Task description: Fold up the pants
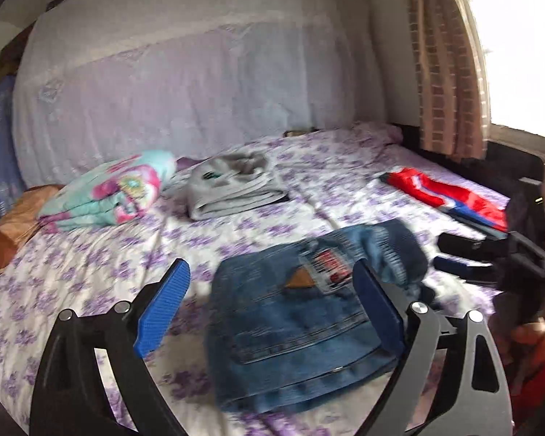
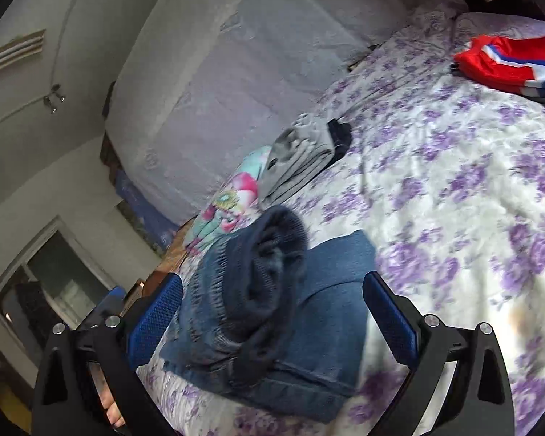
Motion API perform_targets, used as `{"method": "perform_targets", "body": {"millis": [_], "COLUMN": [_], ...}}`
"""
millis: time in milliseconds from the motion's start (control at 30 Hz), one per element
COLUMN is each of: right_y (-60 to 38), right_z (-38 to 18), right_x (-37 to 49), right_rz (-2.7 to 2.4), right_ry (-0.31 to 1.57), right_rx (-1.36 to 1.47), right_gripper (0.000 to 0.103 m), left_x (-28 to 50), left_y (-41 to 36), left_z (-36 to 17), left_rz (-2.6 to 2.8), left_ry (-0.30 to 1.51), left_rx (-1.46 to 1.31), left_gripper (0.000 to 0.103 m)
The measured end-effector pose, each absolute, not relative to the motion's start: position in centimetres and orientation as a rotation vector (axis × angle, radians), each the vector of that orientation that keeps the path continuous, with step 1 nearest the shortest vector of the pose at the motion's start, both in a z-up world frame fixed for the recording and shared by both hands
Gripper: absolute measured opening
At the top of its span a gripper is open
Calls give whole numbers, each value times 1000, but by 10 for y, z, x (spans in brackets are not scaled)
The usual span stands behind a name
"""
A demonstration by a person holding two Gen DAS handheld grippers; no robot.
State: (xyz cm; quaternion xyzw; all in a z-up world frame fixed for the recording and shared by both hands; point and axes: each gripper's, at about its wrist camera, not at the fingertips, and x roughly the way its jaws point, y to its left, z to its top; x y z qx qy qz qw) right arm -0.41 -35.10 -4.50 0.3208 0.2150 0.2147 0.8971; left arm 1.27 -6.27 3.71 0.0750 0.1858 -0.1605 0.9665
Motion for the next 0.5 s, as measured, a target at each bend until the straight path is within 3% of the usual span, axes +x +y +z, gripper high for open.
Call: {"method": "perform_targets", "body": {"millis": [100,167,233,300,467,500], "right_y": [-314,-301,-296,-303,-309,-315], "right_z": [-44,-49,-45,-35,-41,-51], "right_x": [12,22,21,11,3,8], "right_rz": [463,437,384,401,368,354], "right_ry": [550,568,552,517,550,574], "right_rx": [537,473,433,439,403,418], "right_gripper": [98,84,60,51,49,50], "left_x": [35,41,49,52,43,42], "left_y": [-39,-28,-24,-26,-37,-40], "left_z": [14,0,-10,-15,-6,-8], "left_rz": [-274,-281,-291,-288,-278,-274], "left_ry": [502,565,607,618,563,563], "left_rx": [86,28,3,-2,36,55], "left_gripper": [88,88,91,92,92,96]}}
